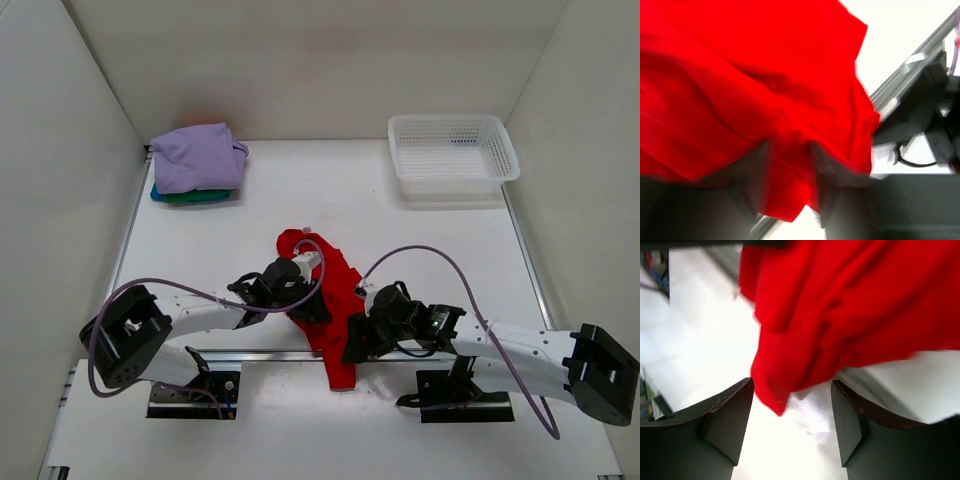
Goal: Fold and stack the t-shirts
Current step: Flatten out the tshirt
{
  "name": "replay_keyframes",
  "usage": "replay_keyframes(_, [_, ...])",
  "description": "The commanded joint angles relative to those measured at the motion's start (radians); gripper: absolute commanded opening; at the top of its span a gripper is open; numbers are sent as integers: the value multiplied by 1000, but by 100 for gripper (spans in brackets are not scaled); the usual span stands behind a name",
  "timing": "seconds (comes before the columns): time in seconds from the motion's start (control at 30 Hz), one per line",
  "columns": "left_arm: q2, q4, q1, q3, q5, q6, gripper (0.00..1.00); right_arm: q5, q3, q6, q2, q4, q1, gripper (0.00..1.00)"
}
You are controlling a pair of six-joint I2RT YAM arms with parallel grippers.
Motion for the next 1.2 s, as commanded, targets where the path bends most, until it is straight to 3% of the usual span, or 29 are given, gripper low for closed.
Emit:
replay_keyframes(0.0, [40, 39, -15, 15, 0, -21, 39, 5, -14, 73, 61, 119, 77, 60])
replay_keyframes(0.03, [55, 41, -12, 13, 15, -24, 15, -1, -14, 89, 81, 147, 95, 36])
replay_keyframes(0.07, [61, 38, -4, 15, 21, -25, 0, -12, -20, 91, 87, 155, 106, 16])
replay_keyframes(0.1, [52, 27, 4, 21, 27, -27, 0, -12, 4, 90, 102, 138, 106, 0])
replay_keyframes(0.23, [-66, -186, 85, 101, -17, 34, 0, 52, 128, 24, 32, -15, 78, 0])
replay_keyframes(0.4, [-288, -578, 344, 517, -54, 210, 0, 192, 465, -230, -111, -290, -180, 0])
replay_keyframes(0.5, [-288, -752, 419, 845, -147, 325, 0, 185, 674, -382, -149, -306, -430, 0])
replay_keyframes(0.6, [-265, -835, 421, 1083, -241, 405, 0, 62, 808, -456, -177, -229, -799, 0])
replay_keyframes(0.63, [-270, -840, 425, 1131, -253, 404, 0, -3, 820, -454, -178, -194, -858, 0])
replay_keyframes(0.7, [-300, -823, 433, 1168, -261, 413, 0, -123, 872, -450, -183, -155, -1103, 0])
replay_keyframes(0.83, [-377, -789, 513, 1193, -257, 416, 0, 58, 972, -504, -191, -152, -1041, 0])
replay_keyframes(1.0, [-417, -837, 557, 1242, -285, 446, 0, 114, 1046, -581, -166, -283, -1056, 1])
replay_keyframes(1.1, [-420, -852, 538, 1245, -332, 465, 0, 154, 1003, -601, -177, -315, -1027, 21])
replay_keyframes(1.13, [-422, -860, 536, 1247, -344, 469, 0, 152, 986, -605, -169, -322, -1029, 20])
replay_keyframes(1.17, [-429, -863, 540, 1245, -353, 482, 0, 146, 981, -613, -174, -344, -1035, 8])
